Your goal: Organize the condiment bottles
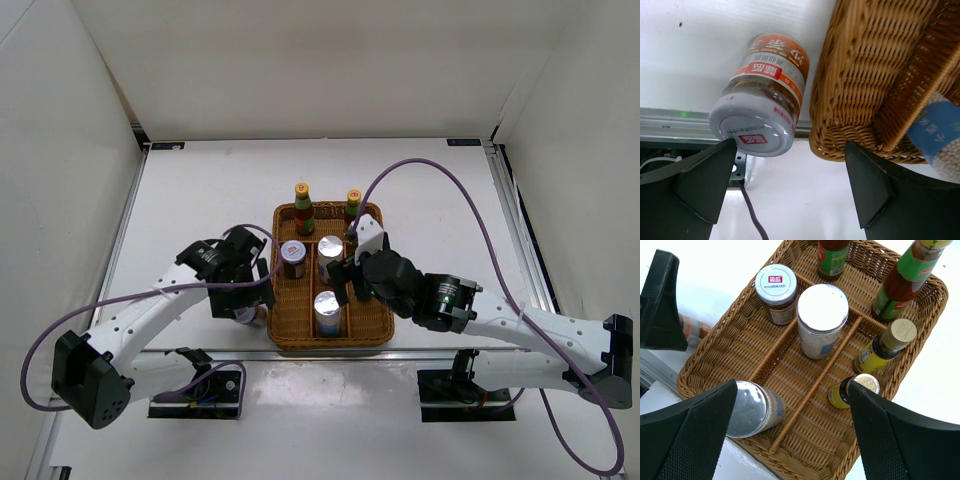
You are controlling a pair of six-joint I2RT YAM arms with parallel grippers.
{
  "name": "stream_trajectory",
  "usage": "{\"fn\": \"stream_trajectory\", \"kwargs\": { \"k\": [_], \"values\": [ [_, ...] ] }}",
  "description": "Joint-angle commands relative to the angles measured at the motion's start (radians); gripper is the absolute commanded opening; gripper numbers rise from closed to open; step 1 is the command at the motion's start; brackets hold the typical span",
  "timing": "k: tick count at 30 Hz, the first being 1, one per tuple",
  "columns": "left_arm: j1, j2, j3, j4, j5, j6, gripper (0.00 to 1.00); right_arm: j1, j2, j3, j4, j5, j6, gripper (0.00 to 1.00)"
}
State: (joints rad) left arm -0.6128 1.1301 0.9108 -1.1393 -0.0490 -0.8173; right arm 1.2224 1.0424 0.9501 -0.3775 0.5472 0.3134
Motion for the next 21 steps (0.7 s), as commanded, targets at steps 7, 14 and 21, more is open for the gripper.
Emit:
{"fn": "stream_trajectory", "kwargs": {
  "k": [7, 14, 21],
  "values": [
    [-0.005, 0.033, 0.161, 0.042, -0.054, 0.056, 1.00, 0.002, -0.001, 0.029, 0.052, 0.008, 0.001, 0.94],
    [-0.005, 0.052, 0.128, 0.042, -0.054, 0.056, 1.00, 0.002, -0.001, 0.018, 0.052, 0.008, 0.001, 0.94],
    [0.015, 0.101, 0.096, 0.044, -0.064, 0.032, 1.00, 0.002, -0.001, 0.018, 0.052, 0.008, 0.001, 0.95]
  ]
}}
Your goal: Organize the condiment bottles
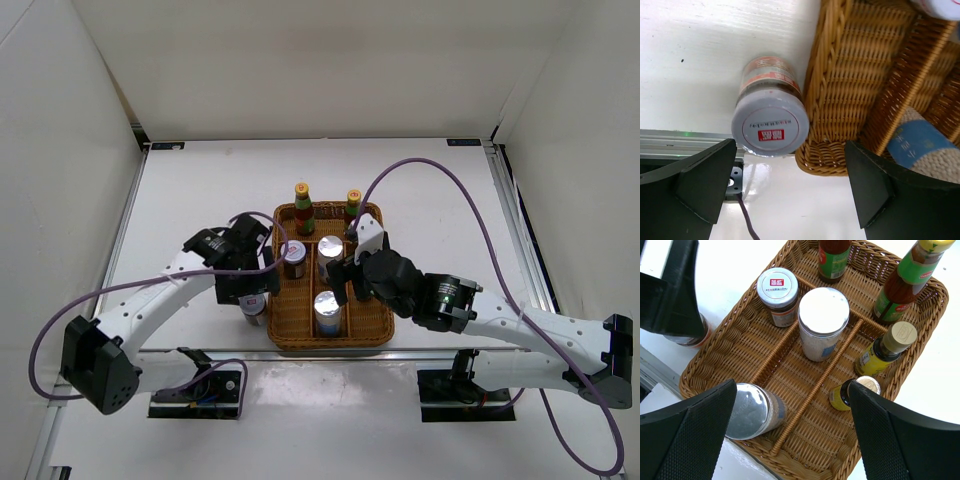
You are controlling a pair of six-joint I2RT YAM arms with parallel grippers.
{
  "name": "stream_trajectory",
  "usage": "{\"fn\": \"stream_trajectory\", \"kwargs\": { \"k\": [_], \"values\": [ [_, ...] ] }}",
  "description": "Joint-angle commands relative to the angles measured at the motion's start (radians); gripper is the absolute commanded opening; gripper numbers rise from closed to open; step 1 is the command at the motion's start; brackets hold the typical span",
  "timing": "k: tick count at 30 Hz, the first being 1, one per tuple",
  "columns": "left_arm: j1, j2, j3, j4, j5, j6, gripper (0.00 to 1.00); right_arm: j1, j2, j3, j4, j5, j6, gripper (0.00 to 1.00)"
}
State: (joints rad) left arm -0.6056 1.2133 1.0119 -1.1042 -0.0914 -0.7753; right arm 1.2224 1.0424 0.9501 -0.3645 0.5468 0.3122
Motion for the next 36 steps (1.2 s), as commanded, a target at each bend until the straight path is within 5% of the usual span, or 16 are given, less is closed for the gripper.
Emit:
{"fn": "stream_trajectory", "kwargs": {
  "k": [1, 8, 15, 21, 25, 36],
  "values": [
    [0.019, 0.019, -0.006, 0.018, -0.022, 0.001, 1.00, 0.002, -0.001, 0.018, 0.039, 0.008, 0.002, 0.95],
    [0.061, 0.069, -0.068, 0.096, 0.047, 0.034, 0.97, 0.002, -0.001, 0.018, 0.030, 0.027, 0.011, 0.97],
    [0.061, 0.078, -0.068, 0.106, 0.056, 0.053, 0.76, 0.002, -0.001, 0.009, 0.012, 0.047, 0.021, 0.99],
    [0.070, 0.032, 0.003, 0.083, 0.044, 0.084, 0.29, 0.002, -0.001, 0.009, 0.012, 0.056, 0.021, 0.99],
    [0.050, 0.019, 0.132, -0.003, -0.040, 0.093, 0.14, 0.002, -0.010, 0.009, 0.012, 0.056, 0.021, 0.99],
    [-0.106, 0.031, 0.266, 0.039, -0.076, 0.084, 0.11, 0.002, -0.019, 0.009, -0.007, 0.105, 0.050, 0.99]
  ]
}}
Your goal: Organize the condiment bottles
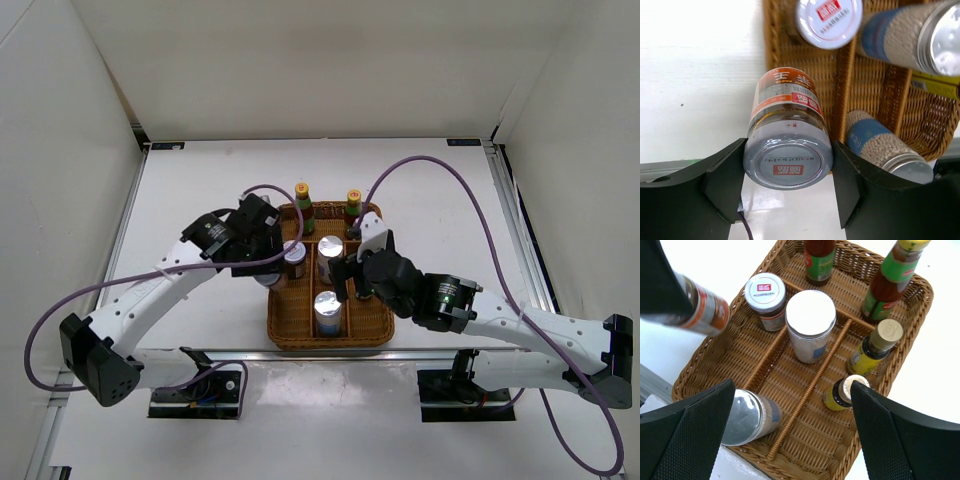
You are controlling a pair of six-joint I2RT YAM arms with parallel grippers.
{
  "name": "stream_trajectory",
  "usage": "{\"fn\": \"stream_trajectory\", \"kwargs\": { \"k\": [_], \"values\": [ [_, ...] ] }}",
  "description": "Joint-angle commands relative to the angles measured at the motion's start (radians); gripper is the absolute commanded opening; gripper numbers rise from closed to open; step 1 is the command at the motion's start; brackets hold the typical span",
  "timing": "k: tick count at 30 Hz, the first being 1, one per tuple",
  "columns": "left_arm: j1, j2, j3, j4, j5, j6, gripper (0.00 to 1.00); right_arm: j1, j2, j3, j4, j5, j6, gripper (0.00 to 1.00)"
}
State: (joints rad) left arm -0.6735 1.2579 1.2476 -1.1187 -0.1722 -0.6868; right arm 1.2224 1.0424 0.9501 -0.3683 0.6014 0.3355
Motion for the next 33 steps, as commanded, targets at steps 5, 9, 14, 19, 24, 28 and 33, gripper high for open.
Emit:
{"fn": "stream_trajectory", "kwargs": {
  "k": [5, 9, 14, 19, 24, 28, 33],
  "values": [
    [-0.074, 0.073, 0.004, 0.100, 0.051, -0.005, 0.11, 0.002, -0.028, 0.009, -0.012, 0.087, 0.037, 0.99],
    [-0.103, 0.158, -0.014, 0.167, 0.089, 0.027, 0.12, 0.002, -0.038, 0.009, -0.040, 0.107, 0.060, 0.99],
    [-0.103, 0.228, -0.014, 0.191, 0.099, 0.038, 0.14, -0.007, -0.047, -0.001, -0.069, 0.136, 0.114, 0.99],
    [-0.103, 0.277, -0.005, 0.191, 0.120, 0.047, 0.26, -0.008, -0.056, 0.030, -0.162, 0.216, 0.194, 0.99],
    [-0.103, 0.287, -0.005, 0.191, 0.131, 0.047, 0.55, -0.008, -0.056, 0.030, -0.222, 0.332, 0.276, 0.99],
    [-0.103, 0.252, -0.005, 0.191, 0.109, 0.047, 0.87, -0.008, -0.015, 0.087, -0.326, 0.391, 0.364, 0.99],
    [-0.072, 0.203, 0.059, 0.160, 0.054, 0.056, 1.00, -0.008, 0.079, 0.167, -0.464, 0.448, 0.445, 0.99]
  ]
}}
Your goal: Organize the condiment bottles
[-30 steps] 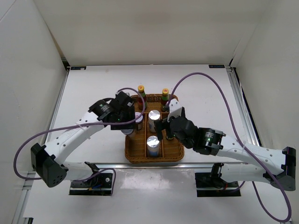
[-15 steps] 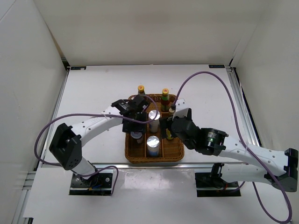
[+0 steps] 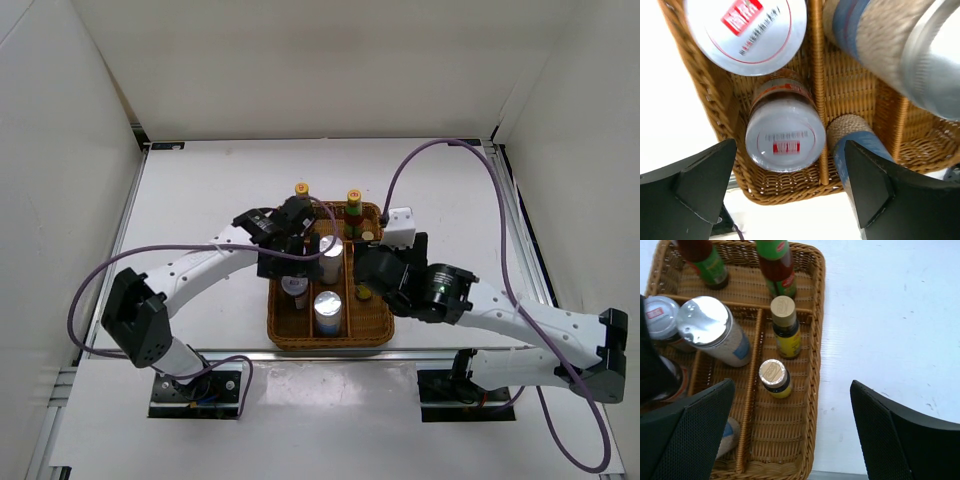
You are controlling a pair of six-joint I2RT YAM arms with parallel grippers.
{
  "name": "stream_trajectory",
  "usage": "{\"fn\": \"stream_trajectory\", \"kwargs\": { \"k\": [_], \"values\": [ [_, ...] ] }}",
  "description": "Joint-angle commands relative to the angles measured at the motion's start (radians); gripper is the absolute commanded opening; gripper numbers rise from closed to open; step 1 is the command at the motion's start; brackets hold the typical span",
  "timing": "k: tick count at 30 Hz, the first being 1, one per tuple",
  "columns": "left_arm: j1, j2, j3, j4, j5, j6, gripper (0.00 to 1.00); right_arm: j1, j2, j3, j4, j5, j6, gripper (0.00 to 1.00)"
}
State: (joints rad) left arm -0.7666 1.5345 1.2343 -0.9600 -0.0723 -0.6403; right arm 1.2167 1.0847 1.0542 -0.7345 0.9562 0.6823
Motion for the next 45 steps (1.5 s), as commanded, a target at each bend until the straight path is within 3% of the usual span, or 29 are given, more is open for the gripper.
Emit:
{"fn": "stream_trajectory", "kwargs": {
  "k": [1, 9, 13, 17, 22, 25, 37, 39, 45],
  "values": [
    [0.021, -0.074, 0.086, -0.028, -0.063, 0.010, 1.00, -0.002, 0.049, 0.090, -0.112, 0.105, 0.108, 0.99],
    [0.056, -0.367, 0.088, -0.065, -0.498, -0.002, 1.00, -0.002, 0.127, 0.164, -0.278, 0.170, 0.259, 0.99],
    [0.096, -0.511, -0.002, -0.030, -0.630, -0.002, 1.00, -0.002, 0.103, 0.155, -0.299, 0.179, 0.283, 0.99],
    [0.139, -0.680, -0.120, 0.079, -0.745, 0.089, 1.00, -0.002, 0.073, 0.145, -0.299, 0.259, 0.235, 0.99],
    [0.185, -0.767, -0.200, 0.208, -0.791, 0.235, 1.00, -0.002, 0.063, 0.185, -0.299, 0.326, 0.128, 0.99],
    [0.194, -0.777, -0.219, 0.218, -0.903, 0.251, 1.00, -0.002, 0.054, 0.185, -0.310, 0.377, 0.103, 0.99],
    [0.430, -0.725, -0.220, 0.259, -0.718, 0.248, 1.00, -0.029, 0.041, 0.205, -0.319, 0.375, 0.102, 0.99],
    [0.441, -0.679, -0.185, 0.242, -0.730, 0.193, 1.00, -0.058, 0.052, 0.243, -0.374, 0.375, 0.102, 0.99],
    [0.601, -0.504, -0.128, 0.176, -0.564, 0.082, 1.00, -0.219, 0.093, 0.285, -0.410, 0.268, 0.148, 0.99]
  ]
}}
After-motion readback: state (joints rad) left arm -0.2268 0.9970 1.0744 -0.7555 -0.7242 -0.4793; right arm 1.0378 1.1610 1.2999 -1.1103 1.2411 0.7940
